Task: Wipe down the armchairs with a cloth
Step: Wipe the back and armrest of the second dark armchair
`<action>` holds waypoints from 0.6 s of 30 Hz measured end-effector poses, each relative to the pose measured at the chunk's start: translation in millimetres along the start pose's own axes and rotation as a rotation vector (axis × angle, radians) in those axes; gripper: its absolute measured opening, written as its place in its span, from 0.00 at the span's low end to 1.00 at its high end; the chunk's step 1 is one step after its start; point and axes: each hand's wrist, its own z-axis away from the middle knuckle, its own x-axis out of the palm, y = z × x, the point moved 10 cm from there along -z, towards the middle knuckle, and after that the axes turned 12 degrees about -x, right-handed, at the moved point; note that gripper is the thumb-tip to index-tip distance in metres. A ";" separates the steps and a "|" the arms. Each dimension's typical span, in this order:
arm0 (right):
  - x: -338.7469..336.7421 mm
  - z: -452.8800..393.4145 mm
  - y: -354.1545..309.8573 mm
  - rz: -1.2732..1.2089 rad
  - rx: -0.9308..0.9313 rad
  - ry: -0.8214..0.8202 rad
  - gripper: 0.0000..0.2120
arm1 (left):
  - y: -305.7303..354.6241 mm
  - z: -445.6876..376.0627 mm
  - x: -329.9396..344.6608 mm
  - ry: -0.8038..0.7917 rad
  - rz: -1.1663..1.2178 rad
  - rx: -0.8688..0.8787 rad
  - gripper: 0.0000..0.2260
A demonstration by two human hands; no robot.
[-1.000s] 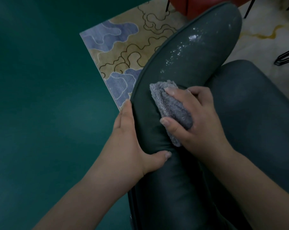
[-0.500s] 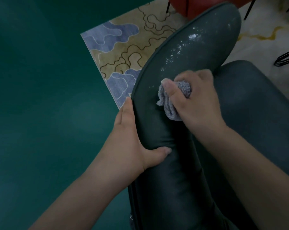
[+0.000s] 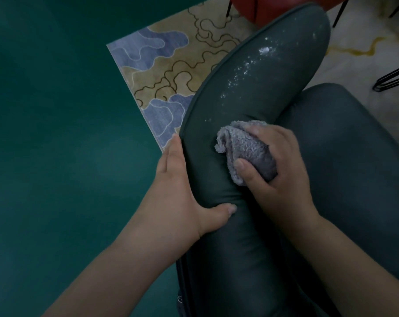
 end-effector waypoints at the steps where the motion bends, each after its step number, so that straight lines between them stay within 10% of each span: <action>1: 0.5 -6.0 -0.9 0.011 0.000 0.000 0.20 | 0.3 -0.8 -0.1 -0.001 -0.006 -0.002 0.61; 18: 22.0 -67.9 -4.8 0.214 0.009 -0.192 0.16 | 12.6 -12.7 -6.6 -0.025 -0.028 0.035 0.62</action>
